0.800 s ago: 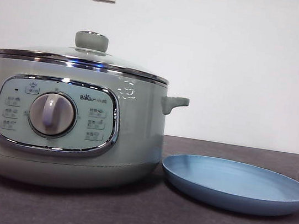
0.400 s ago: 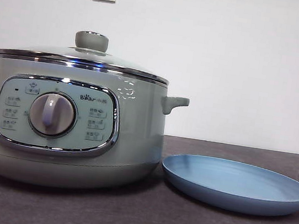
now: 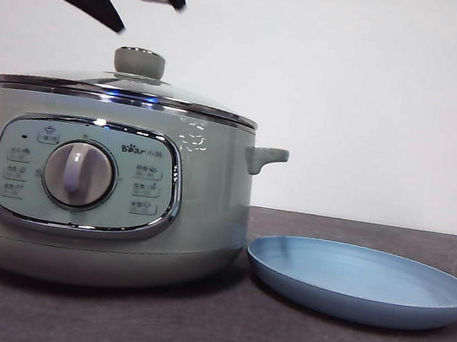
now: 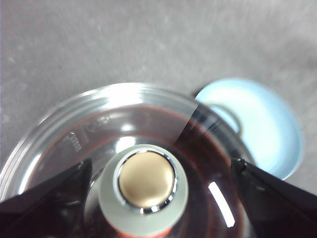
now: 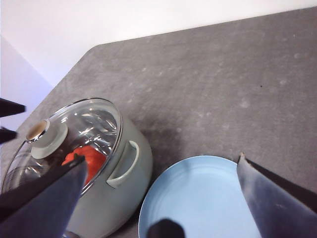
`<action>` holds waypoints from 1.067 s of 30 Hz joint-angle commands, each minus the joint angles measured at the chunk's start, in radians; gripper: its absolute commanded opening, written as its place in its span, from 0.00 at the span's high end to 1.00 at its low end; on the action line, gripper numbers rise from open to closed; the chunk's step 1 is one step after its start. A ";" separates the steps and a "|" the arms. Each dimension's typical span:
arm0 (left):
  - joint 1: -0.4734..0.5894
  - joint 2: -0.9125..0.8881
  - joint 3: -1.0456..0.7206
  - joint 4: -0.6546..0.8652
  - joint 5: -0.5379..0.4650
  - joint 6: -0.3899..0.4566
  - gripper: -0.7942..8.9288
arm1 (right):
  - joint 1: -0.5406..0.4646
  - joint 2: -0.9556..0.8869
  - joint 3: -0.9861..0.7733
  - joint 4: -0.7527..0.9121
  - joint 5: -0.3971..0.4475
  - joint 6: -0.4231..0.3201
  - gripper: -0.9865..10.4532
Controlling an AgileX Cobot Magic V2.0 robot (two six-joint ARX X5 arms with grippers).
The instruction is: Take the pumpkin out from the steamer,put the pumpkin in the blue plate,close the lid
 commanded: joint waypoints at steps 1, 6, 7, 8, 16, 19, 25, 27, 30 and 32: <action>-0.016 0.040 0.000 -0.001 -0.029 0.035 0.43 | 0.003 -0.001 0.002 -0.002 -0.001 0.007 0.47; -0.024 0.087 0.000 -0.004 -0.063 0.047 0.43 | 0.003 -0.001 0.002 -0.014 0.000 0.006 0.47; -0.024 0.093 0.001 -0.005 -0.063 0.047 0.43 | 0.003 -0.001 0.002 -0.016 0.000 0.006 0.47; -0.024 0.100 0.000 -0.005 -0.063 0.047 0.43 | 0.003 -0.001 0.002 -0.018 0.000 0.006 0.47; -0.024 0.111 0.000 -0.008 -0.063 0.047 0.46 | 0.002 -0.001 0.002 -0.019 0.001 0.006 0.47; -0.024 0.111 0.001 -0.016 -0.063 0.051 0.64 | 0.002 0.000 0.002 -0.019 0.001 0.005 0.47; -0.024 0.111 0.000 -0.023 -0.062 0.098 0.93 | 0.002 0.000 0.002 -0.019 0.001 0.005 0.47; -0.024 0.111 0.000 -0.020 -0.062 0.098 0.93 | 0.002 0.000 0.002 -0.019 0.001 0.005 0.47; -0.024 0.111 0.000 -0.018 -0.063 0.098 0.93 | 0.002 0.000 0.002 -0.019 0.001 0.006 0.48; -0.024 0.110 0.001 -0.014 -0.063 0.098 0.93 | 0.002 0.000 0.002 -0.019 0.001 0.006 0.48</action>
